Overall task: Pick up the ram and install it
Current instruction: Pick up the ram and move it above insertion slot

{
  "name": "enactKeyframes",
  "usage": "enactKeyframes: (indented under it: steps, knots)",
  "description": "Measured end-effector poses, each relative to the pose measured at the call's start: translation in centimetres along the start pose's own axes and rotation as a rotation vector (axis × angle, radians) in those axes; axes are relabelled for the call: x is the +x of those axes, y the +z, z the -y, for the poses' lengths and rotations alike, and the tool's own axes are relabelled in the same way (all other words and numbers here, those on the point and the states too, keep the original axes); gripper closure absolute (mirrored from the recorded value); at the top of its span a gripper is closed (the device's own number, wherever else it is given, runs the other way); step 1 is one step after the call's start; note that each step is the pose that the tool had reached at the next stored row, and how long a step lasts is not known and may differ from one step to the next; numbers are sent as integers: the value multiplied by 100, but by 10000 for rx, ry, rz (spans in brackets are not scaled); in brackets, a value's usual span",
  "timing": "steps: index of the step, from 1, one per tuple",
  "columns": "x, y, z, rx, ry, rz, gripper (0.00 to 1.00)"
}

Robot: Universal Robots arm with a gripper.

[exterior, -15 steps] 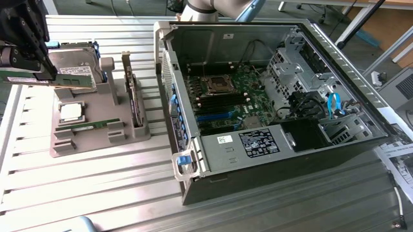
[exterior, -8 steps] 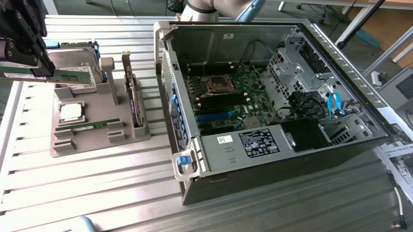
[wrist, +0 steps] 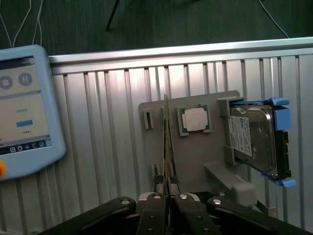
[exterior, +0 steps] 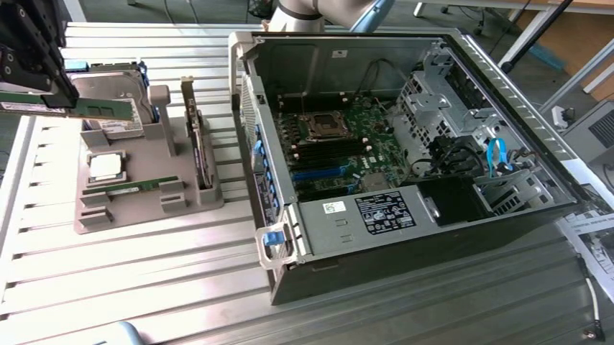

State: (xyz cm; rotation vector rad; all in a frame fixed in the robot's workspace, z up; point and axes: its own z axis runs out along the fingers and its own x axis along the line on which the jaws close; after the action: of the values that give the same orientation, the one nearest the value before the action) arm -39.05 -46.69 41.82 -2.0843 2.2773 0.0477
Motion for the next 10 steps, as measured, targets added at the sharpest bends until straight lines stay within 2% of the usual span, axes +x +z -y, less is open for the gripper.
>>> enactKeyframes:
  steps: [10]
  knots:
    - [-5,-80,1,-1,0,-1,87]
